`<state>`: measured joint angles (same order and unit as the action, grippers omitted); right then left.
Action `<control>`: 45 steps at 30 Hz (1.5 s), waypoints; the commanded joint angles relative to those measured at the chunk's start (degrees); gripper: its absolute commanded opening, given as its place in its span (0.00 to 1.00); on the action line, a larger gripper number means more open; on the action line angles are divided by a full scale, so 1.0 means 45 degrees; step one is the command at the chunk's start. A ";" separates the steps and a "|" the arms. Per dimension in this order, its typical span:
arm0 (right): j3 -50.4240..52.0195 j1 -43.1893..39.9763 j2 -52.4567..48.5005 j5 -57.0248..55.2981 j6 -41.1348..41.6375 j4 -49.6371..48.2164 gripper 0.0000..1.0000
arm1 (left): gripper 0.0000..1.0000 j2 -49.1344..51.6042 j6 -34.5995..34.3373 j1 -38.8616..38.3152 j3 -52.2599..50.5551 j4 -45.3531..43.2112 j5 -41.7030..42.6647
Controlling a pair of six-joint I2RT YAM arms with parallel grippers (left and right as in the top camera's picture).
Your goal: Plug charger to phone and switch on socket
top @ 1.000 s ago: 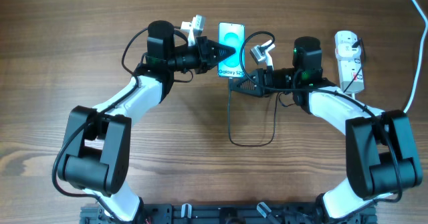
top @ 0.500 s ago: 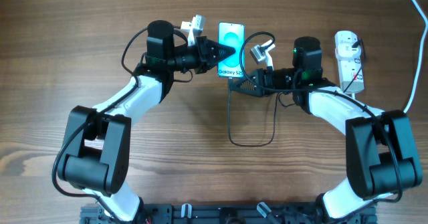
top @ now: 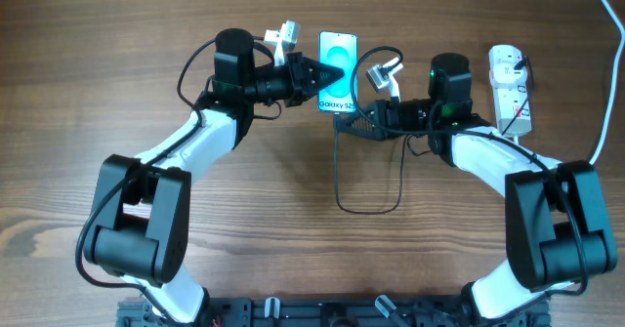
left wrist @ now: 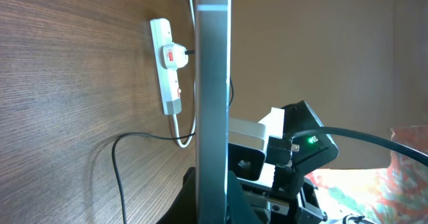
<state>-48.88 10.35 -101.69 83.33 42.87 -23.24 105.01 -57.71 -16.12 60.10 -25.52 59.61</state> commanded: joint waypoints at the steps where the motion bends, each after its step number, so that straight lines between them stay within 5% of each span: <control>1: -0.0160 -0.0525 -0.0238 -0.2001 0.0486 -0.0695 0.04 | 0.04 0.0005 0.0078 -0.0374 -0.0005 0.0204 0.2327; 24: -0.0160 -0.0520 -0.0238 -0.2589 0.0578 -0.0826 0.05 | 0.04 0.0005 0.0063 -0.0393 -0.0005 0.1375 0.2195; 33: -0.0160 -0.0641 -0.0204 -0.1185 0.0466 -0.0976 0.72 | 0.04 0.0005 0.0379 -0.0345 -0.0005 0.1370 0.1574; 45: -0.0155 -0.1268 0.1039 -0.0257 0.0083 -0.0933 0.81 | 0.04 0.0005 0.0447 0.0087 -0.0005 0.1370 0.0758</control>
<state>-48.58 4.78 -100.95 79.13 44.93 -27.29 105.01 -57.08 -16.80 60.27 -18.87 64.31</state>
